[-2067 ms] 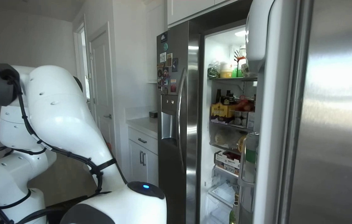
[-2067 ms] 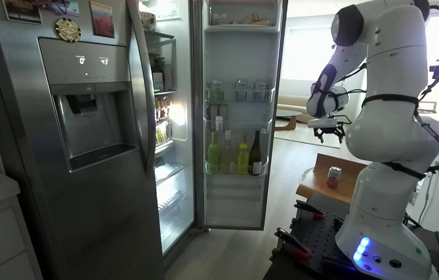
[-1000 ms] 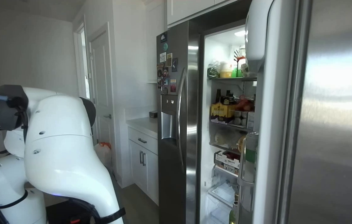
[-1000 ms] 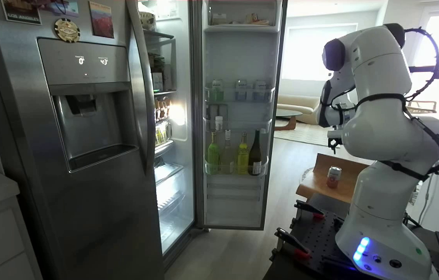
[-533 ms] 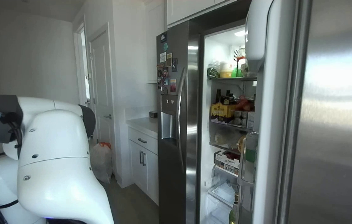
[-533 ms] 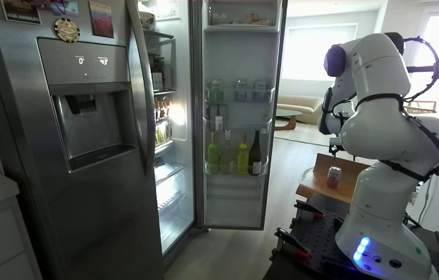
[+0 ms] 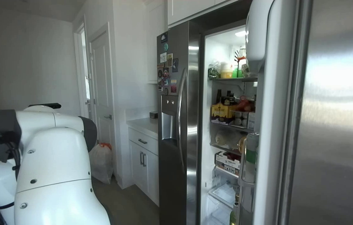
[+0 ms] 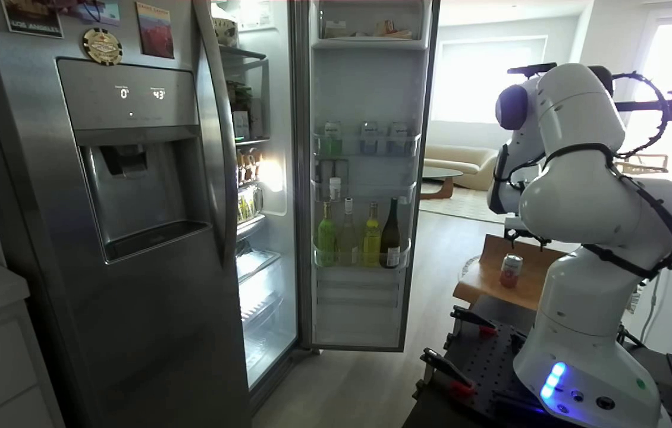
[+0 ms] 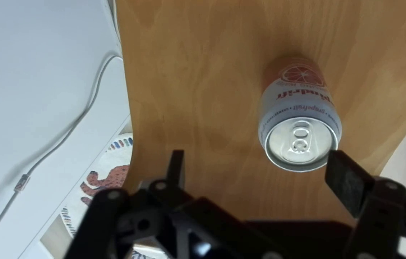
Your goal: Put the soda can in the compartment on the fridge door
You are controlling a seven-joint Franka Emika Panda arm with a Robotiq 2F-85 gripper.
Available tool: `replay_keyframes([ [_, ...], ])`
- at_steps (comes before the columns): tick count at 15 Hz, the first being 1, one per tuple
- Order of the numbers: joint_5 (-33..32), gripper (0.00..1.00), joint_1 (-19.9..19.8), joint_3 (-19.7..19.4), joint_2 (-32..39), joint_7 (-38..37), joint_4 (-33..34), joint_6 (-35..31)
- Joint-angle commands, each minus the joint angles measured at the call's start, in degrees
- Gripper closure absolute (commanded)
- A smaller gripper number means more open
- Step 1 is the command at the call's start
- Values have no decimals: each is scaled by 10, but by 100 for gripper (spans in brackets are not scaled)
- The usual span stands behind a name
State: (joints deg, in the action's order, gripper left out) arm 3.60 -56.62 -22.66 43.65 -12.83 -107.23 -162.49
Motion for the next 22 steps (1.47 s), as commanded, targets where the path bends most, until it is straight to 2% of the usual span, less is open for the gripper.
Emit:
replay_keyframes([
  [1,29,0,-26,29,30,29,34,-23],
  [8,36,0,-34,56,60,28,65,-36],
  [22,31,0,-17,32,137,8,140,-12],
])
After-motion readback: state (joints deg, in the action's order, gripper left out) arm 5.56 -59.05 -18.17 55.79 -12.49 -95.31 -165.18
